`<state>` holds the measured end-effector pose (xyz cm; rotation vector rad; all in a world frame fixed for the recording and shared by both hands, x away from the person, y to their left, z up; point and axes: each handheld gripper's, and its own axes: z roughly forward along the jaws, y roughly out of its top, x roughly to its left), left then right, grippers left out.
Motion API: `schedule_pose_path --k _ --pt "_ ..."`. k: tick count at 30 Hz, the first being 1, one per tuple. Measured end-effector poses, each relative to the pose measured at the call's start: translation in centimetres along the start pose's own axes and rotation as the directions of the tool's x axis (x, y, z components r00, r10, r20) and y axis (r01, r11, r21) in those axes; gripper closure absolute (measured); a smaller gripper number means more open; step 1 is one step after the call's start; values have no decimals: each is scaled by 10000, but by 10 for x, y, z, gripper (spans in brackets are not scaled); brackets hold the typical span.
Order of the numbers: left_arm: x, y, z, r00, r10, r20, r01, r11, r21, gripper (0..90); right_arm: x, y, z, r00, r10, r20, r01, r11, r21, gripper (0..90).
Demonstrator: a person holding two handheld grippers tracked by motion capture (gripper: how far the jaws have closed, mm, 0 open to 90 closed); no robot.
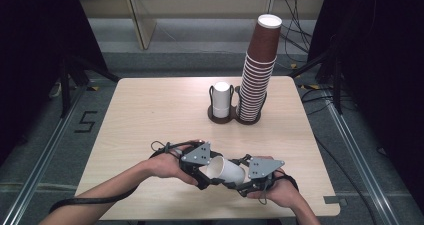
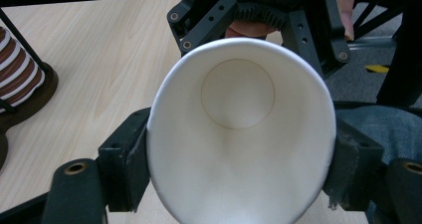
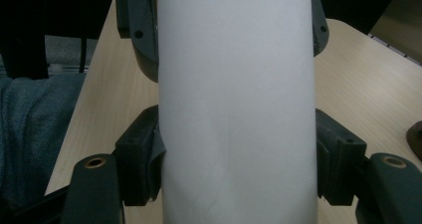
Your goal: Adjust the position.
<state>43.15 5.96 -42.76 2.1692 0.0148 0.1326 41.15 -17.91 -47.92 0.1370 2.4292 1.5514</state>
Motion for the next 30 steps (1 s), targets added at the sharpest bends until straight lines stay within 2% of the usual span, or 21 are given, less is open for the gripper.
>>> schedule_pose_path --k 5,6,7,10,13,15,18,20,21,23,24,26,30 --pt "-1 4 -1 9995 197 -229 -188 9991 390 249 0 3 1 9996 80 284 -87 9997 228 307" --pt "0 5 -1 9995 216 -239 -204 9985 504 248 0 3 1 9994 73 338 -85 9993 367 292" --pt "0 5 -2 9992 236 -316 -217 9980 596 247 2 4 2 9989 341 325 -358 9980 516 269" --pt "4 8 -4 9991 55 -420 -26 9976 695 244 1 4 4 9985 315 454 -352 9959 829 199" --pt "7 10 -9 9985 139 -520 -79 9935 1139 243 2 2 6 9973 505 542 -566 9916 1161 153" --pt "9 11 -12 9972 443 -599 -346 9875 1538 243 2 1 6 9968 582 540 -650 9887 1347 151" --pt "12 12 -14 9960 574 -679 -430 9794 1974 242 0 0 5 9962 346 803 -469 9866 1560 150" --pt "12 11 -14 9956 569 -738 -391 9740 2233 241 0 0 3 9948 529 872 -668 9841 1645 152" --pt "12 10 -15 9949 686 -735 -492 9698 2388 241 0 -1 2 9949 465 893 -611 9840 1675 152" --pt "12 9 -15 9954 595 -751 -385 9663 2544 241 -2 -1 0 9942 336 1017 -502 9849 1657 154" --pt "12 9 -15 9951 619 -767 -397 9639 2632 241 -1 -1 0 9936 530 1002 -693 9834 1679 154" --pt "13 9 -17 9945 718 -764 -468 9561 2892 241 -2 -1 -3 9933 438 1070 -625 9821 1777 155" --pt "15 12 -19 9937 756 -829 -453 9463 3200 241 -3 -1 -5 9923 463 1149 -668 9812 1813 157"
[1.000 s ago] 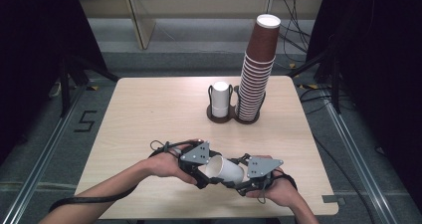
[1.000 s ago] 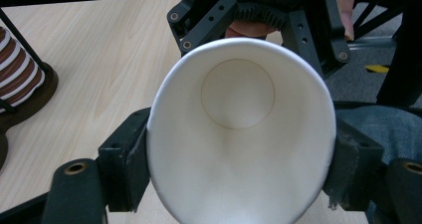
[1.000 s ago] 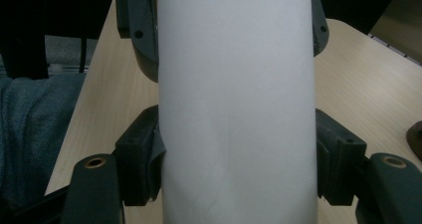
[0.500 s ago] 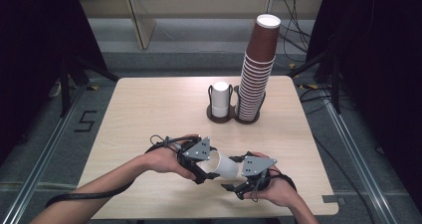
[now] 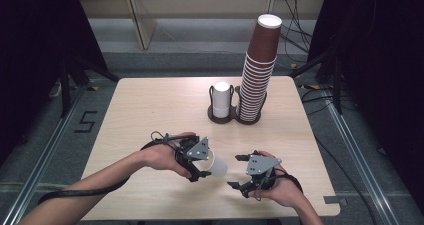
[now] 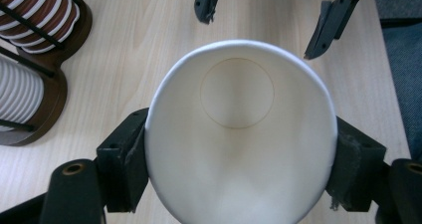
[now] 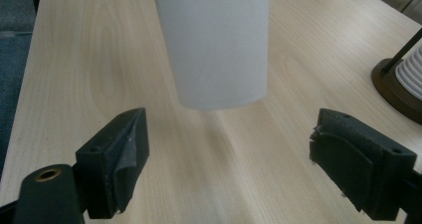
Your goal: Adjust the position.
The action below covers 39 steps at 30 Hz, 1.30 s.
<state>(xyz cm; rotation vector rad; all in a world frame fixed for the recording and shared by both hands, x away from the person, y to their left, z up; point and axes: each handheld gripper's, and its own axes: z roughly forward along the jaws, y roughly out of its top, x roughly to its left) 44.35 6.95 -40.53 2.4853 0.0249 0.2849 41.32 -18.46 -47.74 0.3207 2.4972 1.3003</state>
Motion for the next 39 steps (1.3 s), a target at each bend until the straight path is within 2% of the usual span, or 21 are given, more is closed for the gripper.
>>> schedule_pose_path --k 2,6,10,11,13,19,28,31,34,39 --pt "1 2 -2 10000 -3 -45 4 9999 134 241 -1 0 -1 10000 37 33 -37 10000 15 158" --pt "4 4 -6 9995 250 -202 -240 9985 502 242 -1 1 -3 9999 92 73 -92 9999 -97 162" --pt "3 4 -7 9996 177 -214 -164 9979 624 244 -1 2 -2 9999 104 106 -102 9997 -214 162" --pt "3 4 -7 9995 267 -192 -252 9969 741 244 0 3 -2 9998 205 79 -203 9995 -235 162" --pt "4 4 -8 9992 352 -166 -336 9954 900 244 -1 4 -1 9999 110 102 -107 9996 -270 163" --pt "5 2 -8 9998 137 -111 -125 9945 1037 244 -2 10 2 9998 181 77 -178 9992 -357 162" --pt "4 4 -9 9998 185 -118 -167 9909 1336 245 -1 23 9 10000 -45 -54 42 9985 -540 165" --pt "4 6 -9 9997 241 -36 -234 9902 1378 246 -1 26 11 10000 -10 -50 8 9984 -567 165" --pt "4 8 -10 9988 495 -4 -489 9871 1522 245 -1 29 13 9999 -132 -96 127 9981 -601 166" --pt "4 12 -10 9974 718 94 -723 9815 1774 245 0 35 15 9986 -340 -398 314 9975 -625 191"
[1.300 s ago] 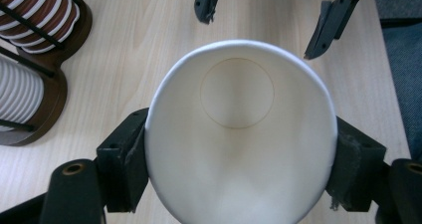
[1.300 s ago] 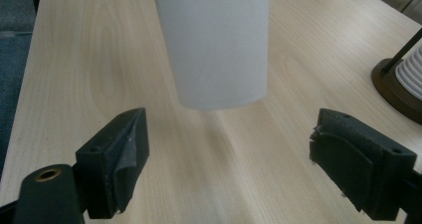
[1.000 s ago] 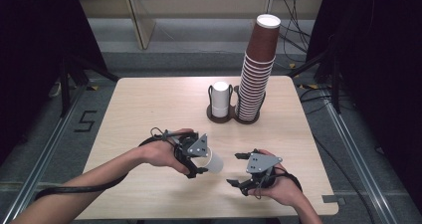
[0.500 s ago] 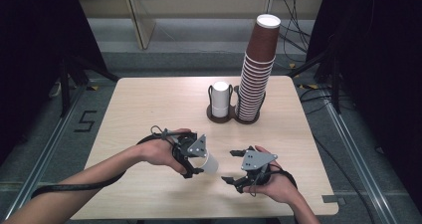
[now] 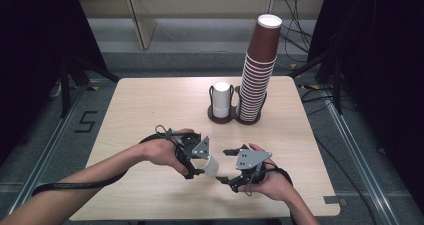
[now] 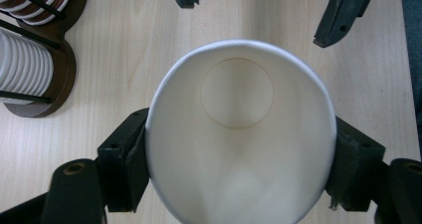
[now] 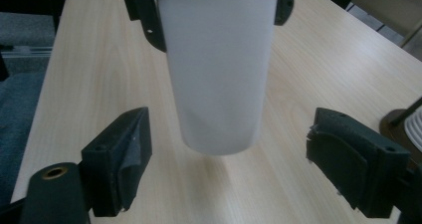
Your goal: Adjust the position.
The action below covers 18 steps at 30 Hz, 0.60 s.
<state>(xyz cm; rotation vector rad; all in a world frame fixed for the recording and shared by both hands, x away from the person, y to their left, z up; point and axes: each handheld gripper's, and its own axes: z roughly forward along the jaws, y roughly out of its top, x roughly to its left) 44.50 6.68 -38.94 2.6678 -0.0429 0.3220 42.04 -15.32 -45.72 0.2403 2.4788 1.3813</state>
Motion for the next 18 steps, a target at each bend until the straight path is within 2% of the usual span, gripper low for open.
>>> schedule_pose_path --k 4,9,10,11,16,18 --pt "-1 0 1 9999 105 19 -106 9999 133 245 -1 3 3 9998 -150 -125 150 9999 -18 210" --pt "-1 2 2 9998 196 56 -197 9995 241 245 0 3 12 9994 -31 -331 34 10000 82 242" --pt "-1 2 1 9995 317 76 -319 9990 326 245 0 3 14 9992 -197 -353 200 9998 73 250" --pt "-1 2 1 9994 332 72 -334 9989 333 245 -1 3 15 9990 -291 -326 294 9995 85 264" --pt "-1 4 1 9996 282 32 -282 9994 219 245 0 3 21 9988 -133 -476 140 9998 139 300" --pt "-1 5 0 9991 427 56 -428 9986 301 246 -1 4 24 9979 -279 -590 287 9995 125 309"
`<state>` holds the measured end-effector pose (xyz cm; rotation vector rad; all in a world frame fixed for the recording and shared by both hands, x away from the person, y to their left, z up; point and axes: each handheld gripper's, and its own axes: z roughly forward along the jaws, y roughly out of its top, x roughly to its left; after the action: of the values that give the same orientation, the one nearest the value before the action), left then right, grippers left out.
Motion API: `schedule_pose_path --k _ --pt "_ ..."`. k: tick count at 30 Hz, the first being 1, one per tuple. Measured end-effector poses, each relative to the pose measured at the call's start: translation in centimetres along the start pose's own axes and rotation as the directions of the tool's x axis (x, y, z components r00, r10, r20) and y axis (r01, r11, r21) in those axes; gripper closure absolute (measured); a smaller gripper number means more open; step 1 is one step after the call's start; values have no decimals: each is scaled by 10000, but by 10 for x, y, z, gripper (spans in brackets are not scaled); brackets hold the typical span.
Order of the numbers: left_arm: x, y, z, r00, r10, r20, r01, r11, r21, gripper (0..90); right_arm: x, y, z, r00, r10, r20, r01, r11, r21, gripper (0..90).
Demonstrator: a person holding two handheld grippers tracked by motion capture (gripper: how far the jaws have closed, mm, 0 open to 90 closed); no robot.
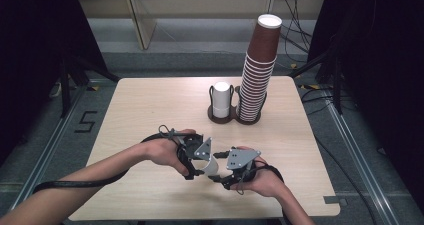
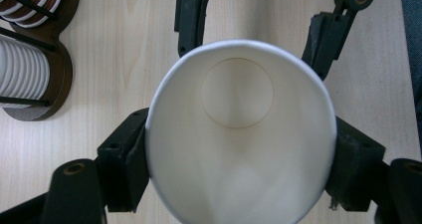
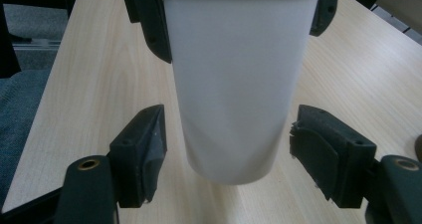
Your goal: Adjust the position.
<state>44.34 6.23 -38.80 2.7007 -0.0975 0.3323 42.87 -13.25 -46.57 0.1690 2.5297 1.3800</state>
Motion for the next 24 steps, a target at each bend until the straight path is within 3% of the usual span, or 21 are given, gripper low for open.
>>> schedule_pose_path --k 6,7,8,11,17,20,24 --pt "-2 2 1 9999 95 54 -95 10000 -3 245 1 2 5 9999 99 -124 -98 9999 104 322" --pt "-2 2 1 10000 42 55 -42 10000 -55 245 -1 3 6 9997 -253 -37 254 9997 58 323" --pt "-3 3 2 10000 26 70 -26 10000 -85 246 0 3 7 9999 -96 -123 97 9999 64 324" --pt "-4 3 2 10000 25 95 -24 9999 -121 245 -1 2 9 9996 -283 -61 283 9996 74 325" --pt "-5 6 2 9999 101 140 -98 9998 -164 245 1 0 11 9999 10 -147 -8 9999 118 326" --pt "-5 7 2 9998 160 125 -158 9997 -158 245 1 0 12 9998 -118 -180 121 9998 152 336" --pt "-5 6 2 9997 155 166 -146 9987 -482 241 2 -1 12 9998 -180 -125 181 9998 85 341"
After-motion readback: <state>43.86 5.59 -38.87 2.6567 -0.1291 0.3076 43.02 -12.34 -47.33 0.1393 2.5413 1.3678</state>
